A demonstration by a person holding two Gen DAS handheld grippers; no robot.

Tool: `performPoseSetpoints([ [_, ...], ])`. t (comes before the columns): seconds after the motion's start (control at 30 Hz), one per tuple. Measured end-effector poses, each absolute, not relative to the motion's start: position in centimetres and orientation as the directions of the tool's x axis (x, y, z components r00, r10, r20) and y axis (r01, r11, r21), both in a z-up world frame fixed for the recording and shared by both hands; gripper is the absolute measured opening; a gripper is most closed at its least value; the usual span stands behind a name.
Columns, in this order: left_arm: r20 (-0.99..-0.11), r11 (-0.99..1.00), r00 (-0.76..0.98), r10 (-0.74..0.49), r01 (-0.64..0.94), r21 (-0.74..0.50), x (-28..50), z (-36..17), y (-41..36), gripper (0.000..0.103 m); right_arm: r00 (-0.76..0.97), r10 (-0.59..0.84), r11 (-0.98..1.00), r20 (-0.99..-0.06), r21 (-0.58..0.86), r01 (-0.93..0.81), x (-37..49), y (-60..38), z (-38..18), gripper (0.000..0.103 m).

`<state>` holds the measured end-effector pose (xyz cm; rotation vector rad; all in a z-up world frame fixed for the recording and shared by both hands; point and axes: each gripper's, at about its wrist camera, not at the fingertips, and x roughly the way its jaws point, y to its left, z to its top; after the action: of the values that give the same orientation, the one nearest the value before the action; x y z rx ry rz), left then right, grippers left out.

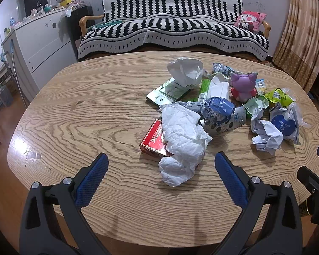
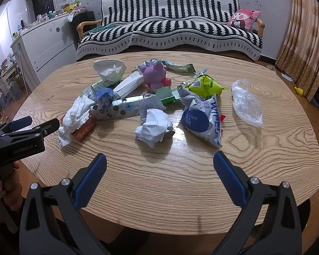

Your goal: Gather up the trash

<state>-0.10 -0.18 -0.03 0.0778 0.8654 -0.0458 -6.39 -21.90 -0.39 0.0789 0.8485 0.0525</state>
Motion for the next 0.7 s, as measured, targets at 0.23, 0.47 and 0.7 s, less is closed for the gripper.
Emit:
performPoseSetpoints([
  [0.23,-0.763,0.996,0.646,-0.009,0.072,0.049,-0.08,-0.02,-0.17,0.097,0.661,0.077,0.996,-0.746,0.091,-0.013,-6.45,-21.87,-0.40,0.097],
  [0.47,-0.763,0.996,0.646,-0.009,0.071,0.049,-0.15,-0.07,-0.14,0.097,0.660,0.076,0.996,-0.747,0.089,-0.015,-6.48,-21.74,-0.30,0.097],
  [0.7,-0.764,0.996,0.646,-0.009,0.071,0.049,-0.16,-0.08,-0.14,0.097,0.660,0.079,0.996,-0.747,0.092,-0.015,-6.47,-21.74,-0.31,0.097],
])
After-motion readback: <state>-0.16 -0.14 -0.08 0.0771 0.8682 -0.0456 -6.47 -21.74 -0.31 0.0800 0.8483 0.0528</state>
